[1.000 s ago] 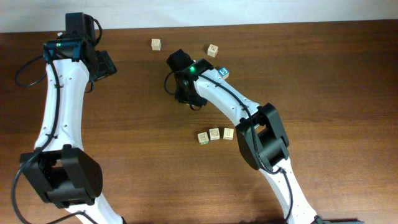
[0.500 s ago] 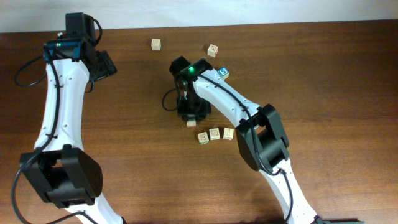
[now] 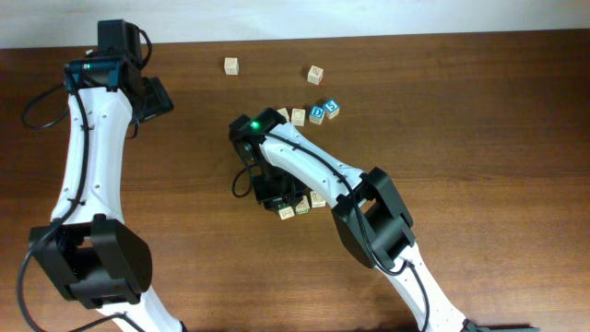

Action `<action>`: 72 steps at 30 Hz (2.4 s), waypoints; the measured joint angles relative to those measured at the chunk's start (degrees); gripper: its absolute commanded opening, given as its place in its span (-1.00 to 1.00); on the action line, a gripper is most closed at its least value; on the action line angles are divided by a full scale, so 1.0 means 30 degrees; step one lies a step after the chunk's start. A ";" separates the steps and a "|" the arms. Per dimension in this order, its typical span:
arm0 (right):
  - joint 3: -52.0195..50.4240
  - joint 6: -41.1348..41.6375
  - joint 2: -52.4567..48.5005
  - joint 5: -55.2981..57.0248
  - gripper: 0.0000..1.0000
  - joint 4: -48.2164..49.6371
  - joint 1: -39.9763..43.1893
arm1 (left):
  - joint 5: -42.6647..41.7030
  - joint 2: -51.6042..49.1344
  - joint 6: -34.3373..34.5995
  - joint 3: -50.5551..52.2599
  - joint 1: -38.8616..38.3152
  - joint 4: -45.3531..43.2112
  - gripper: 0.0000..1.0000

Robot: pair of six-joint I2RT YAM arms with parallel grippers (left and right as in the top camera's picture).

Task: Rotate 4 blocks

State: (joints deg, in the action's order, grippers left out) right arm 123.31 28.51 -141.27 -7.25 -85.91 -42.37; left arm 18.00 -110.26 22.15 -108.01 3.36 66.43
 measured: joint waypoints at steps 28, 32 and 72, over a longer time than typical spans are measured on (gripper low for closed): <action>0.4189 -0.2324 1.5001 0.2346 -0.24 -0.3694 0.4852 | -0.2718 0.1894 0.0051 -0.5996 -0.3446 0.8721 0.82; -0.4240 -0.1537 1.4222 0.2310 -0.35 -0.1304 0.4852 | -0.2718 0.1931 0.1705 -0.4284 -0.5435 0.8699 0.76; -1.4134 0.3198 0.8276 -0.1960 -0.55 1.2291 0.0211 | -0.4881 0.1931 0.4714 0.5523 0.0102 -0.4583 0.79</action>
State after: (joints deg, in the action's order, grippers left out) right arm 80.90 38.11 -116.44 -13.13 -49.04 -41.74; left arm 3.36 -104.47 36.29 -91.44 3.66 52.69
